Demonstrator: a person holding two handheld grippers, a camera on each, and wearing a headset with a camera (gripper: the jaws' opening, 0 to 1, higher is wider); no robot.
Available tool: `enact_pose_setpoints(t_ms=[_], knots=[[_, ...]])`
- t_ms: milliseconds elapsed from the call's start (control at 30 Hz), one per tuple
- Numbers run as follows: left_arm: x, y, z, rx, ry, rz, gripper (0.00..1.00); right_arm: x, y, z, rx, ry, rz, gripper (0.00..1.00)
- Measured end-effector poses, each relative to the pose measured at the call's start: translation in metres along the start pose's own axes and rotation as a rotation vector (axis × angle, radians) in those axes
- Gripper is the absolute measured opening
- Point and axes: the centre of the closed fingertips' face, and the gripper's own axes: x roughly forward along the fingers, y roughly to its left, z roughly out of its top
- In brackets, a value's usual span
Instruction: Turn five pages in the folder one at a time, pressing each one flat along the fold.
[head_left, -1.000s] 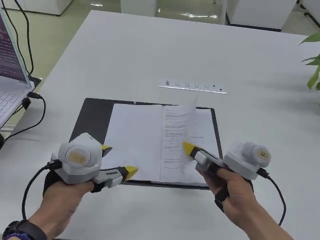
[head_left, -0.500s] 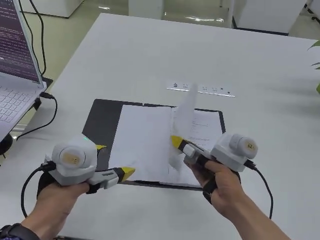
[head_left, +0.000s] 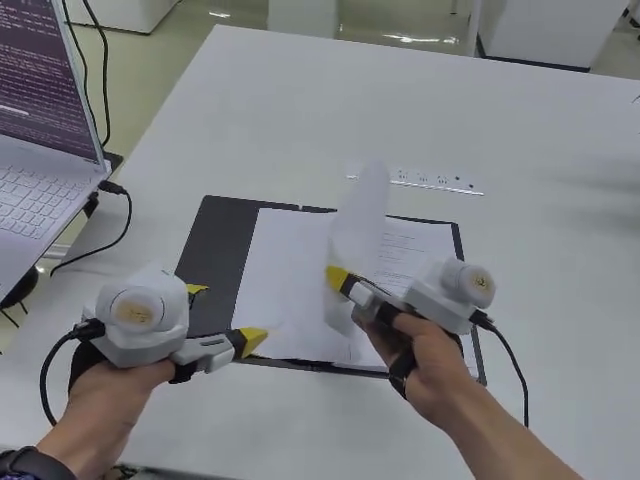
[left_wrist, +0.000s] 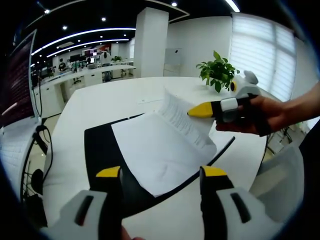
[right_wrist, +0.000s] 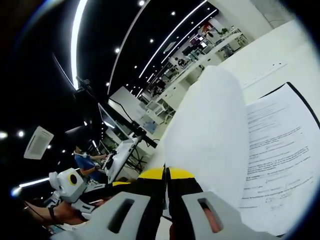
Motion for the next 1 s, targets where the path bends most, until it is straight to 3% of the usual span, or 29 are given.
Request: enact_pose_setpoints(t_ms=[600,1000], knots=[[-0.013,0.008,-0.013,-0.033,0.004,0.026,0.63,0.032,0.022,-0.034,0.016,0.090,0.050,0.00],[-0.017,0.011,-0.023,-0.035,0.023,0.031,0.64,0.047,0.024,-0.051,0.034,0.135,0.063,0.00]])
